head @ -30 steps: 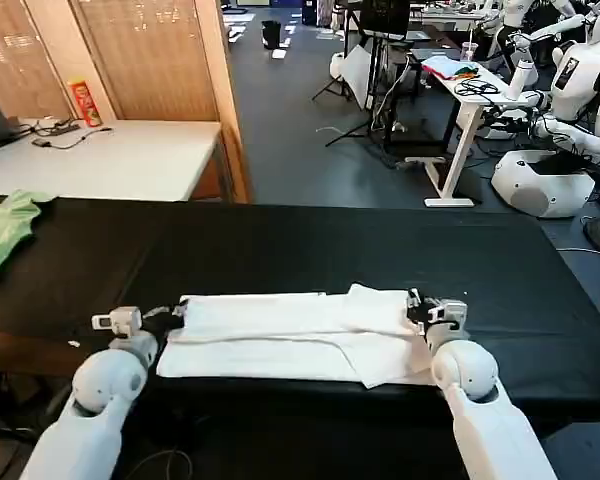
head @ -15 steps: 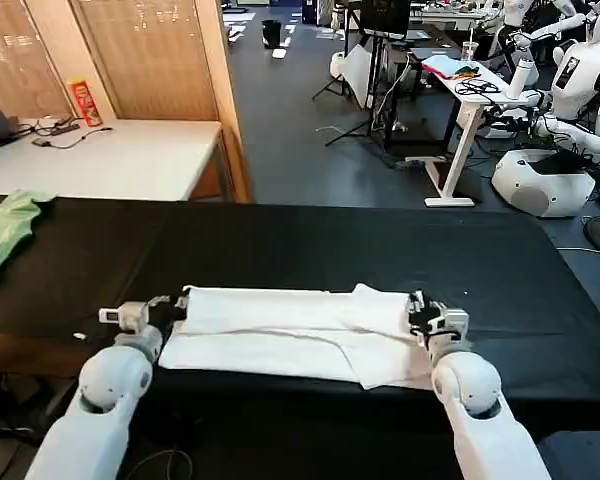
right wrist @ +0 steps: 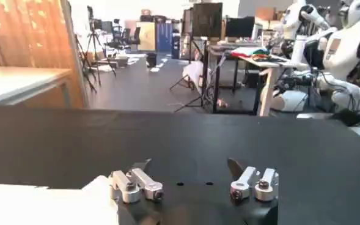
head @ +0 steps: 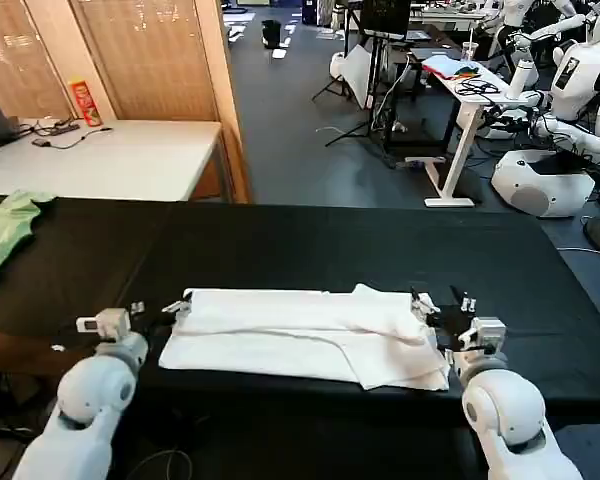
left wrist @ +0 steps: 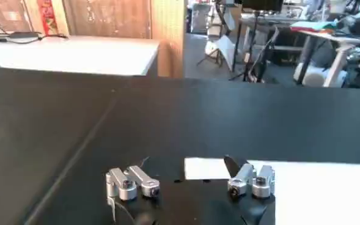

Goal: Fold and organize the clothes.

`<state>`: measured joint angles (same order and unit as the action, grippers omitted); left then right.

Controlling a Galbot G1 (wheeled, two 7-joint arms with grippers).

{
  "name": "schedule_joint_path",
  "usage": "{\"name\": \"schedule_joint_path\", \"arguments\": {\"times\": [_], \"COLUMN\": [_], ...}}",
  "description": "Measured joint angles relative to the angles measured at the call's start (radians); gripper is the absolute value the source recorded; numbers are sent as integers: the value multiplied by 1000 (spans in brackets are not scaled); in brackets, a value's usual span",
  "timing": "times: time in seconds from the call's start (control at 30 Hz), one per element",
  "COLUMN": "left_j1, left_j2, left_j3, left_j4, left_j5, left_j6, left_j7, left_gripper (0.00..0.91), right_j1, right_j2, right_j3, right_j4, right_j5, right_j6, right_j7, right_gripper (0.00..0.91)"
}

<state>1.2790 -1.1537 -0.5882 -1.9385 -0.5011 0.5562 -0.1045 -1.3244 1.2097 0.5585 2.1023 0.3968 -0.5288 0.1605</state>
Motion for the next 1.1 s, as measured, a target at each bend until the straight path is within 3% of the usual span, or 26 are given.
{"name": "schedule_joint_path", "arguments": {"times": [0.03, 0.13, 0.33, 0.77, 0.83, 0.87, 1.03, 1.1], "left_j1": [20, 62, 82, 103, 103, 103, 102, 102], "left_j2": [-9, -32, -61, -101, -105, -106, -102, -96], "left_j3": [0, 0, -1, 8, 9, 10, 25, 27], "left_j4": [-10, -19, -1, 28, 30, 30, 29, 30], "left_j5": [15, 64, 94, 153, 153, 155, 214, 244], "left_j6": [-6, -25, -54, -78, -77, -76, -88, -97], "left_j7": [4, 19, 22, 29, 31, 33, 51, 57], "left_gripper": [878, 751, 605, 585, 380, 205, 107, 0], "right_j1": [-4, -16, -36, -33, -33, -32, -29, -28], "right_j2": [1, 1, -2, -2, -2, -2, 0, 0], "right_j3": [1, 4, 14, 2, 2, 2, 1, 0], "right_j4": [5, 25, 56, 71, 71, 71, 67, 66], "right_j5": [0, -1, -4, -6, -7, -7, -12, -13], "right_j6": [0, 3, 13, 14, 14, 14, 16, 16], "right_j7": [0, 1, 0, -5, -6, -6, -8, -9], "right_gripper": [878, 878, 878, 878, 878, 878, 878, 878]}}
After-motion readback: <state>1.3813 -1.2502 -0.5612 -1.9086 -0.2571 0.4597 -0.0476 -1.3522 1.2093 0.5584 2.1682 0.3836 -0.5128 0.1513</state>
